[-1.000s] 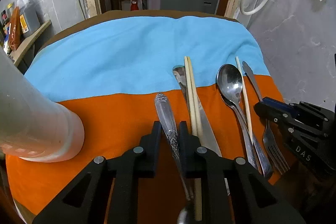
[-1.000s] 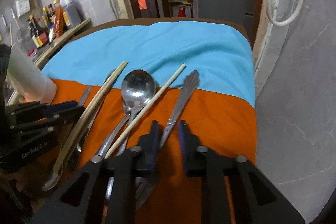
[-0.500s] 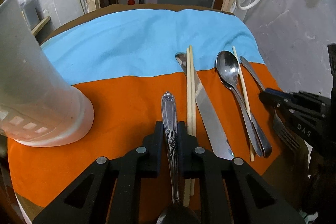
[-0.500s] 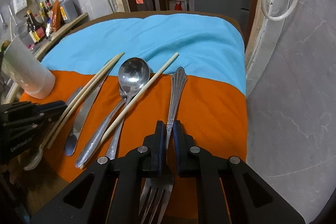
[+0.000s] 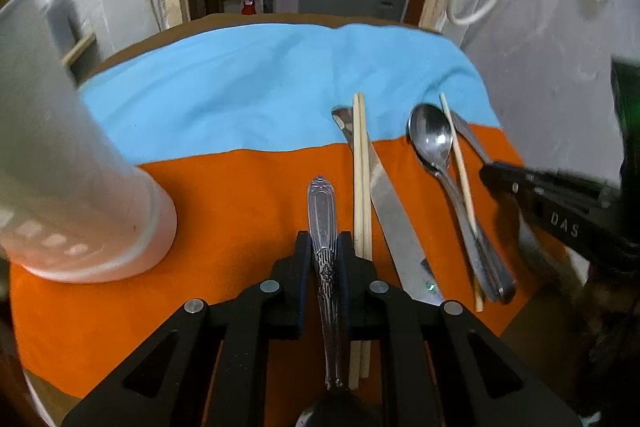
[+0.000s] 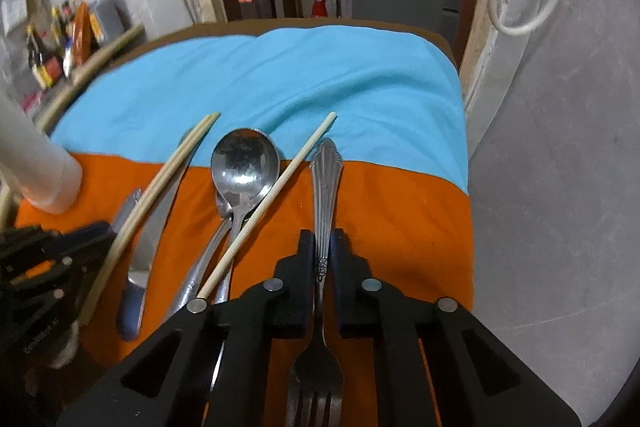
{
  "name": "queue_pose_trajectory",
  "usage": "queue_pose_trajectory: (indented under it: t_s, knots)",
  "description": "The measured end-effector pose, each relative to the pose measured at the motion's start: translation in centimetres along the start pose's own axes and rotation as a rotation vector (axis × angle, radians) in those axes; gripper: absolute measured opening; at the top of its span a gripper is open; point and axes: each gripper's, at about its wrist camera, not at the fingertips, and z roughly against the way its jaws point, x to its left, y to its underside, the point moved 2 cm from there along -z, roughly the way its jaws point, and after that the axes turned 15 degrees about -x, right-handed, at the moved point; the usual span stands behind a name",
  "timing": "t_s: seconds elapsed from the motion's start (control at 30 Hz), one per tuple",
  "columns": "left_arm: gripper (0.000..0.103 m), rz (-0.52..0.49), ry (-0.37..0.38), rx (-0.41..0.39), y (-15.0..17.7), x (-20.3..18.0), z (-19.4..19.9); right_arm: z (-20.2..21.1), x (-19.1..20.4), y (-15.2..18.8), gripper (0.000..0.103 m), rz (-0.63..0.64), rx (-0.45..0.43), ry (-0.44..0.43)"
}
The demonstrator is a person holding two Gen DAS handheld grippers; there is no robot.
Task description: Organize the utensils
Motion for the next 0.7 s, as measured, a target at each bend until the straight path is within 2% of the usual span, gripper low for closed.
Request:
queue_pose_trajectory:
  t_s: [0.27,0.6,0.7]
  knots:
    - [0.01,0.057,0.018,-0.089,0.5,0.6,3.0,3.8,0.1,1.1,0.005,-0.066,-0.124,-0.1]
    - [0.009,0.067,0.042,-0.187,0.8,-0.2,5.4,5.3,1.3,1.4,0.005,-0.076,-0.209,-0.154]
    - [0.009,0.065,0.05,-0.193,1.0,-0.4,5.7,5.7,1.4,1.4,0.005,-0.079,-0.222,-0.17]
